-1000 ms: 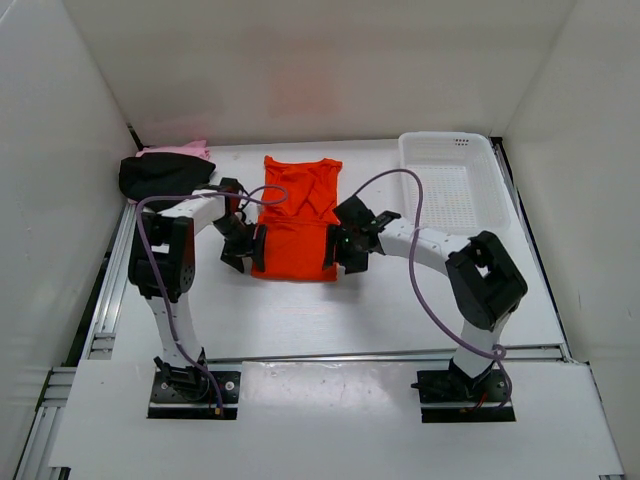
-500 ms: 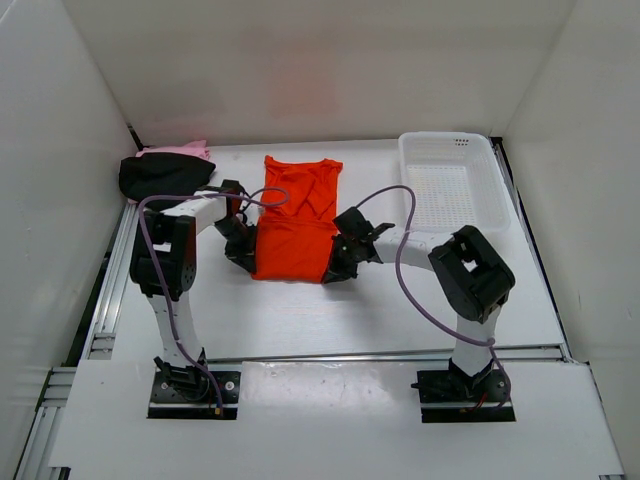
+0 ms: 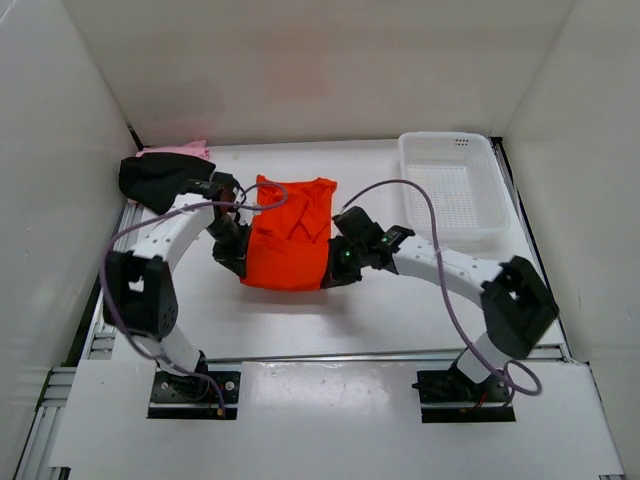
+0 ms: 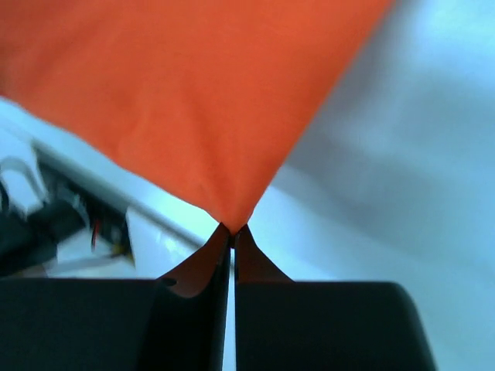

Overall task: Fold and stack the t-shirts
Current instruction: Grab one side of the 2/3 rectangular tshirt with both arms, then fold the long partially folded tshirt into a neat square

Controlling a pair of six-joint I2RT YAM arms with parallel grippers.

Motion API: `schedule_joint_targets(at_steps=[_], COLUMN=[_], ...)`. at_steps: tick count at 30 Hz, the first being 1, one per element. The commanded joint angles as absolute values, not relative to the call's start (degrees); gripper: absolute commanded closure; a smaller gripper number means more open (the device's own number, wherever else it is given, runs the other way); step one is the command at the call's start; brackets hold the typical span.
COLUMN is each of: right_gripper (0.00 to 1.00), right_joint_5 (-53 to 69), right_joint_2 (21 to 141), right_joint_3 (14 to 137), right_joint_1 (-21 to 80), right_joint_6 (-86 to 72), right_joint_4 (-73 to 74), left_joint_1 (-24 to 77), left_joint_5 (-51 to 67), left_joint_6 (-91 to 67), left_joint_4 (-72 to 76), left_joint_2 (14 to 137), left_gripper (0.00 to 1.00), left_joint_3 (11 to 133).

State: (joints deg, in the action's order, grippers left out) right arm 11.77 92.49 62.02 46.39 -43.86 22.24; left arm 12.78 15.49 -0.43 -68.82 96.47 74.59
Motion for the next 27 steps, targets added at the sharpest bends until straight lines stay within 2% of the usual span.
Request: schedule_joint_targets(at_steps=[1,8,12,19,27], right_gripper=[1.00,1.00,1.00,1.00,1.00], right_joint_5=[10.3,7.7,7.1,5.4,10.8], right_joint_2=[85.0,74.2,70.8,75.2,86.5], right_joint_3=[62.4,61.9,61.2,63.8,69.5], right_joint_1=[51.0,58.6,60.1,55.6,44.8], right_joint_6=[-40.8,-47.4,-50.4,-47.0,-42.1], right_joint_4=[31.7,36.0,36.7,36.7,32.8], left_joint_1=[16.2,26.9,27.7,27.0,21.1], left_joint_5=[10.5,-7.7,-7.7,-3.2,-2.4], left_joint_6=[0.0,0.0,0.0,0.0,0.0], left_joint_4=[-79.4,-81.9,-81.9,-80.9,-75.0], left_joint_2=[86.9,69.6,65.4,76.3,87.3], left_gripper=[0.89,0.89,0.89,0.89,0.89], left_joint_3=[74.3,70.3,74.6,79.8,88.9])
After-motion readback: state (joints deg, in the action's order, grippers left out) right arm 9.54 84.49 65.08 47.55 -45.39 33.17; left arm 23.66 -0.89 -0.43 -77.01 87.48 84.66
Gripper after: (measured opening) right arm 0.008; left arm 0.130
